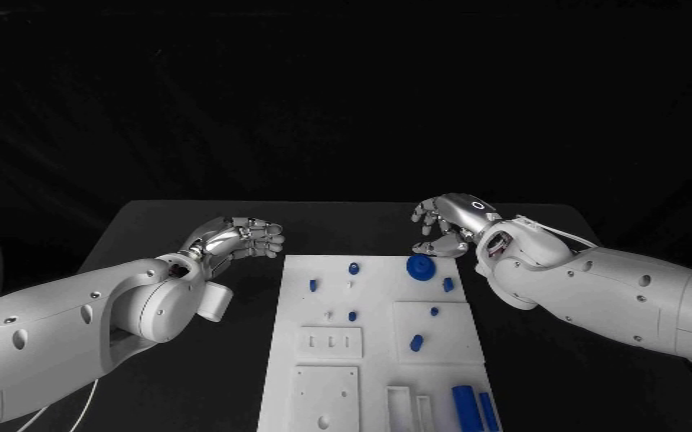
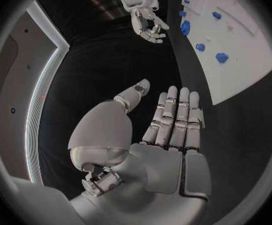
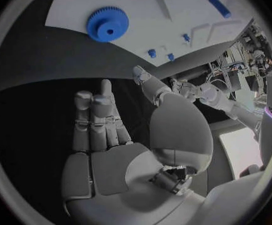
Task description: Assemble the parts on the task board
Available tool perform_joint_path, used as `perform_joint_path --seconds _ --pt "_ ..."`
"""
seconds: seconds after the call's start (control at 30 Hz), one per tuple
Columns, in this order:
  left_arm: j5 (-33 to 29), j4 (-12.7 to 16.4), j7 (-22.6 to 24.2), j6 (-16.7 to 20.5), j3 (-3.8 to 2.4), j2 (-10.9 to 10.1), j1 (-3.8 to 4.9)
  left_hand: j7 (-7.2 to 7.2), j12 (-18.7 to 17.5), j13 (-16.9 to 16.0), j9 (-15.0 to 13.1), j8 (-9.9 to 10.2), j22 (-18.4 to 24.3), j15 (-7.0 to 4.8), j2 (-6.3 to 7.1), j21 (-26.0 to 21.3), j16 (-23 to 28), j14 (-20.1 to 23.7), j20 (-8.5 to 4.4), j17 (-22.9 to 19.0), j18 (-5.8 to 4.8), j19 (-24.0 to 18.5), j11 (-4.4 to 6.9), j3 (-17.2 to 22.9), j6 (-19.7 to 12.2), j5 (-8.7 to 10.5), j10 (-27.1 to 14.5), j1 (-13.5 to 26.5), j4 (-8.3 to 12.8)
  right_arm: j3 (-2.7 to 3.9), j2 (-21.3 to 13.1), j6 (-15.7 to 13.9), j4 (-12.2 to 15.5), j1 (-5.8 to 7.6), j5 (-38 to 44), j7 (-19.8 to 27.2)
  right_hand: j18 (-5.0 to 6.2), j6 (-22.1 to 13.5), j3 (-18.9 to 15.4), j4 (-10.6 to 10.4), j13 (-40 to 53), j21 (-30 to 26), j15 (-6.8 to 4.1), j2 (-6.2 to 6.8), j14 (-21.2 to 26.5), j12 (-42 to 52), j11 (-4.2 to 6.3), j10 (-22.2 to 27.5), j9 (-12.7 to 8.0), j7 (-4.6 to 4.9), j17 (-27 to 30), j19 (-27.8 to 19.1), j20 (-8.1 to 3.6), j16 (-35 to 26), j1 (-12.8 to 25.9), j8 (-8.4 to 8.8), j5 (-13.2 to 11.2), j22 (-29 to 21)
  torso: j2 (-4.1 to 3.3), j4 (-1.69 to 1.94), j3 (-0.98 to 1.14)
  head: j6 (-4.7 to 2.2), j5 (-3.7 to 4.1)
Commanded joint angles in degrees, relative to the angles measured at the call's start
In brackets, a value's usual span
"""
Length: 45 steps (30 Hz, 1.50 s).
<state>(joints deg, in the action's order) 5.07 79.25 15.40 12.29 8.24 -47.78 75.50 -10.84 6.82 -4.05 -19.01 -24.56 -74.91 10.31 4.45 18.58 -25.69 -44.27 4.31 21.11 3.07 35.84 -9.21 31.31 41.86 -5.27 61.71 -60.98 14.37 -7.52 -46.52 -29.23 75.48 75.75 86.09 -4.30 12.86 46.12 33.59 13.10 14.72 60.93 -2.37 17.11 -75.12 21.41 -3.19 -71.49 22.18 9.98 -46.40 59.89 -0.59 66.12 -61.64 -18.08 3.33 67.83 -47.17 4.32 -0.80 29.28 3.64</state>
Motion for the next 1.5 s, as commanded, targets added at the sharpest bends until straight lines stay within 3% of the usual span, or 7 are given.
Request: perform_joint_path --seconds 0.03,0.17,0.2,0.3,0.63,0.87,1.5 --pt "-0.2 0.1 0.7 -0.7 -0.05 -0.1 0.09 -0.58 -0.2 0.1 0.1 0.3 -0.9 0.12 0.61 -0.3 0.3 -0.1 0.27 0.1 0.42 0.0 -0.06 0.0 0.1 0.28 0.0 0.0 0.2 0.0 -0.3 7.5 0.4 -0.02 1.2 -0.3 2.14 0.0 -1.1 -0.2 6.5 -0.1 -0.81 -0.17 0.1 8.3 0.31 0.3 0.0 -1.07 -0.1 0.7 -0.09 0.4 -0.9 0.28 0.0 0.1 0.03 -0.49 0.56 0.19 0.2" --pt "-0.2 -0.1 0.7 -0.9 -0.03 0.0 0.07 -0.6 -0.3 0.1 0.1 0.3 -1.0 0.12 0.61 -0.3 0.4 -0.1 0.28 0.1 0.43 0.0 -0.09 0.1 0.1 0.25 0.0 -0.1 0.2 -0.04 0.1 9.8 -0.2 -0.23 2.0 -0.8 2.14 0.2 -1.6 -1.2 28.7 -0.1 -0.76 0.05 0.1 33.4 0.8 12.4 -0.2 -1.06 -1.1 1.4 -0.42 1.8 -1.8 0.58 0.1 0.8 0.02 -0.54 0.74 0.3 0.5" --pt "-0.2 -0.1 0.7 -0.9 -0.02 0.0 0.07 -0.6 -0.3 0.1 0.1 0.3 -1.0 0.12 0.61 -0.3 0.4 -0.1 0.28 0.1 0.43 0.0 -0.09 0.1 0.1 0.25 0.0 -0.1 0.2 -0.07 0.3 10.1 -0.4 -0.43 2.4 -0.9 2.14 0.3 -1.6 -1.3 31.7 0.1 -1.51 -0.16 0.0 36.9 0.49 12.9 -0.2 -0.53 -1.6 1.5 -0.48 2.4 -1.8 0.64 0.2 1.1 0.03 -0.47 0.68 0.36 0.58" --pt "-0.2 -0.1 0.8 -0.8 -0.02 0.0 0.06 -0.61 -0.3 0.1 0.1 0.4 -1.0 0.12 0.6 -0.3 0.4 -0.1 0.29 0.1 0.43 0.0 -0.1 0.1 0.1 0.24 0.0 -0.1 0.2 -0.07 0.9 11.2 -1.1 -1.32 3.2 -1.6 2.14 0.5 -1.3 -1.8 39.6 1.0 -1.0 -0.42 0.2 45.6 0.36 15.4 -0.3 -0.62 -3.6 2.0 -0.9 4.6 -1.5 0.74 0.2 2.3 -0.04 -0.39 0.58 0.4 0.63" --pt "-0.2 0.2 0.8 -1.0 -0.01 0.0 0.05 -0.65 -0.4 0.1 0.1 0.4 -1.0 0.1 0.59 -0.3 0.6 0.2 0.3 0.0 0.45 0.0 -0.16 0.1 0.0 0.19 -0.1 -0.1 0.2 -0.06 2.0 13.1 -3.7 -2.43 4.7 -2.9 2.14 0.0 -1.1 -2.5 48.5 4.0 -1.36 -1.25 0.3 54.5 0.62 10.7 -0.4 -0.93 -7.2 4.1 -2.15 8.6 -0.9 1.1 0.6 4.7 -0.03 -0.1 0.35 1.49 0.39" --pt "-0.2 0.3 0.8 -0.9 0.0 -0.2 0.05 -0.65 -0.5 0.1 0.1 0.4 -1.0 0.09 0.6 -0.3 0.7 0.3 0.3 0.0 0.46 0.0 -0.17 0.1 0.0 0.18 -0.1 -0.1 0.2 -0.05 1.6 12.3 -3.8 -2.65 5.5 -3.8 2.14 0.2 -0.1 -2.7 55.6 5.3 -1.62 -2.11 0.5 58.9 0.86 3.7 -0.3 -1.17 -8.4 4.8 -2.95 9.8 -1.2 0.83 0.8 5.8 -0.21 -0.15 0.52 1.77 0.28" --pt "-0.2 0.2 0.5 -1.1 0.0 -0.1 0.04 -0.66 -0.5 0.1 0.1 0.5 -1.0 0.09 0.57 -0.4 0.8 0.4 0.31 0.0 0.45 0.0 -0.16 0.1 0.0 0.18 -0.1 0.0 0.2 -0.05 1.9 12.8 -3.7 -2.89 4.9 -3.5 2.14 5.3 4.6 -4.7 60.5 6.1 -2.4 -3.52 0.6 61.2 1.69 -1.5 1.4 -2.07 -9.6 5.1 -3.67 10.4 -1.9 -2.1 0.0 7.1 -0.07 -0.13 0.49 1.86 0.48"
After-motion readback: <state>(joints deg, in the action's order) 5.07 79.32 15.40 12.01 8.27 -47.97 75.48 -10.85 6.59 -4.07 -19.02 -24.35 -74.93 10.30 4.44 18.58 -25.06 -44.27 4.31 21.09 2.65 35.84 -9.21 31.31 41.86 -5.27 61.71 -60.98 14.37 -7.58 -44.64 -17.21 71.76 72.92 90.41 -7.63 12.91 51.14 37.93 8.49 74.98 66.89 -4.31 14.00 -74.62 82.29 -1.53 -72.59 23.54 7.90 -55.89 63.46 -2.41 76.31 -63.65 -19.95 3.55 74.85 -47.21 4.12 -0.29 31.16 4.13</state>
